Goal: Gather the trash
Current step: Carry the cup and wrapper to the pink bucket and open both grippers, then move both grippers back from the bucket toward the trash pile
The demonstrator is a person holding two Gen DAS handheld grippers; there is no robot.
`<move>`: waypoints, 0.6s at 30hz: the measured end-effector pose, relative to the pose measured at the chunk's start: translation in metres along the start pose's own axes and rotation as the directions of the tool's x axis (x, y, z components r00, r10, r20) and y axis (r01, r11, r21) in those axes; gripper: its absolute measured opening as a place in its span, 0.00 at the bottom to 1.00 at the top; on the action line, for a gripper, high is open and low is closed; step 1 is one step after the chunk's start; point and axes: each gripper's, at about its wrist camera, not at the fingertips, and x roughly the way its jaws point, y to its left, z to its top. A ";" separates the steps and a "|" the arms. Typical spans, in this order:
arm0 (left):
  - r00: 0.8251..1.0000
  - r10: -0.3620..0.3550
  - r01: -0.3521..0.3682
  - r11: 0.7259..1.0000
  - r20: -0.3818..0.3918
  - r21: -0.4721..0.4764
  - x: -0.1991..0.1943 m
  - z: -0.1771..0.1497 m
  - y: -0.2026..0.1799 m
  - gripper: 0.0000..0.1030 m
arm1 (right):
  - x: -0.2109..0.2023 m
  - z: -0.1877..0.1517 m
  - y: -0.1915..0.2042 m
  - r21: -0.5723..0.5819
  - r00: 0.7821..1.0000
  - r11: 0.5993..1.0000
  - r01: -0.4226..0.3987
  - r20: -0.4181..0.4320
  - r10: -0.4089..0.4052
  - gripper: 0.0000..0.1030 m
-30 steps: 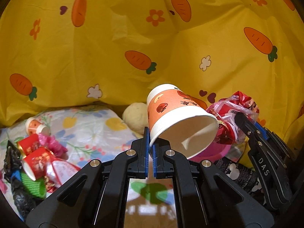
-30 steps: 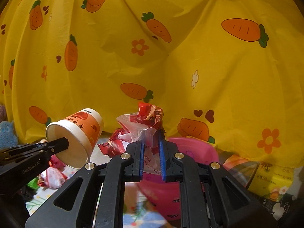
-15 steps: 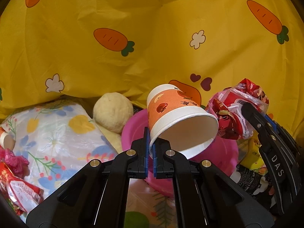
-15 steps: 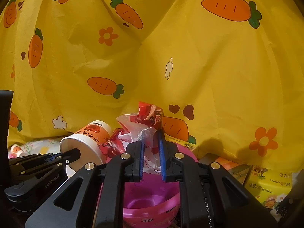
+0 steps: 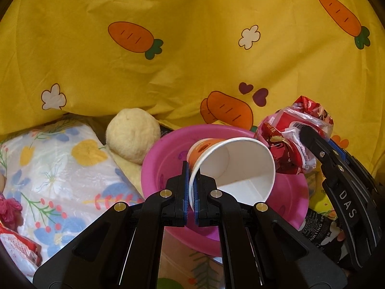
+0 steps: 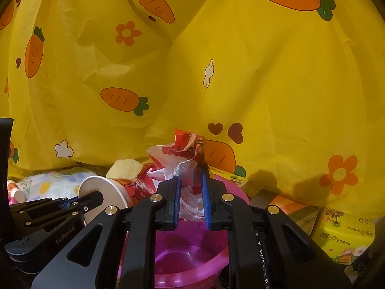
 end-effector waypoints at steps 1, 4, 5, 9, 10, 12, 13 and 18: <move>1.000 -0.004 0.004 1.000 -0.006 -0.003 0.002 0.000 0.001 0.03 | 0.001 0.000 0.000 0.002 1.000 1.000 -0.001 -0.001 0.001 0.17; 1.000 -0.020 0.019 1.000 -0.019 -0.017 0.005 0.000 0.004 0.07 | 0.004 0.000 -0.001 0.007 1.000 1.000 0.000 -0.010 0.000 0.24; 1.000 -0.020 0.020 1.000 -0.022 -0.020 0.005 -0.001 0.005 0.13 | 0.005 -0.001 -0.001 0.008 1.000 1.000 0.001 -0.012 -0.001 0.24; 1.000 -0.020 0.020 0.999 0.004 -0.028 -0.001 -0.001 0.008 0.52 | 0.006 -0.003 -0.004 0.015 1.000 1.000 0.004 -0.023 -0.004 0.31; 1.000 -0.022 0.023 0.999 0.022 -0.034 -0.005 -0.001 0.009 0.59 | 0.005 -0.003 -0.005 0.017 1.000 1.000 0.006 -0.022 -0.005 0.36; 0.999 -0.007 0.009 0.999 0.050 -0.031 -0.012 -0.001 0.009 0.68 | 0.002 -0.004 -0.006 0.023 1.000 1.000 0.003 -0.018 -0.002 0.46; 0.998 0.004 -0.003 1.000 0.059 -0.026 -0.015 -0.001 0.008 0.70 | 0.000 -0.004 -0.006 0.023 1.000 1.000 0.003 -0.015 -0.003 0.51; 0.990 0.083 -0.081 0.997 0.113 -0.016 -0.037 -0.005 0.012 0.85 | -0.012 -0.006 -0.004 0.020 1.000 1.000 -0.003 -0.002 0.003 0.67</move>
